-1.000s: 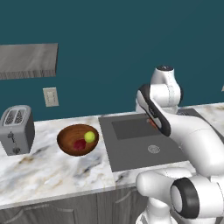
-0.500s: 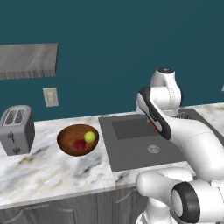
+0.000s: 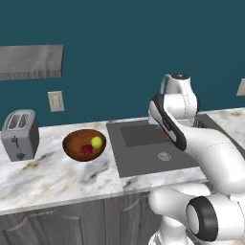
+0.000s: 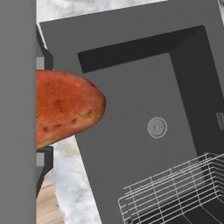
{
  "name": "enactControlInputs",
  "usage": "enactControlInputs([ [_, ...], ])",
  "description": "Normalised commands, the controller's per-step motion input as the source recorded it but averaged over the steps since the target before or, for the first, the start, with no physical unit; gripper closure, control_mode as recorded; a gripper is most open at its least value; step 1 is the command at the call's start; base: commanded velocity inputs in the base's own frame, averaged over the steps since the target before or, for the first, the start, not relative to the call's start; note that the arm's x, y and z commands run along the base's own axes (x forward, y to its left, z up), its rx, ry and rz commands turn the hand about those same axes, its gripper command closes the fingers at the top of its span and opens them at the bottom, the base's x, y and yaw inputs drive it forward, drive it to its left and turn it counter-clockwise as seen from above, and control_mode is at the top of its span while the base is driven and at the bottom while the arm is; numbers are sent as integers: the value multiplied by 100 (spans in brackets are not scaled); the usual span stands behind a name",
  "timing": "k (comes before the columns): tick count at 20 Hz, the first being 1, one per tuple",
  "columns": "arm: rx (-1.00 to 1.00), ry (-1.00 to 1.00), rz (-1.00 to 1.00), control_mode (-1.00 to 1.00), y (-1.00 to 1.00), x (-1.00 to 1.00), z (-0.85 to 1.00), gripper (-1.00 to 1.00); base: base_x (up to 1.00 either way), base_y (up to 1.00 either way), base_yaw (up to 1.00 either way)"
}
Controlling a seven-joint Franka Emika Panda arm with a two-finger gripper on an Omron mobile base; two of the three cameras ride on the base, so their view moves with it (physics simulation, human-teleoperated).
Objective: Pick the pears from the cabinet and place them in one bowl. Pick the sweet potato from the sink and place it in the other bowl.
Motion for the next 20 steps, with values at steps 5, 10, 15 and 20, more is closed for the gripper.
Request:
enactControlInputs([
  [5, 0, 0, 0, 100, 0, 0, 0, 100, -100, -39, -19],
  [10, 0, 0, 0, 100, 0, 0, 0, 100, -10, -95, -6],
  [15, 0, 0, 0, 100, 0, 0, 0, 100, 4, -100, 0],
  [20, 0, 0, 0, 100, 0, 0, 0, 100, 16, -99, 0],
])
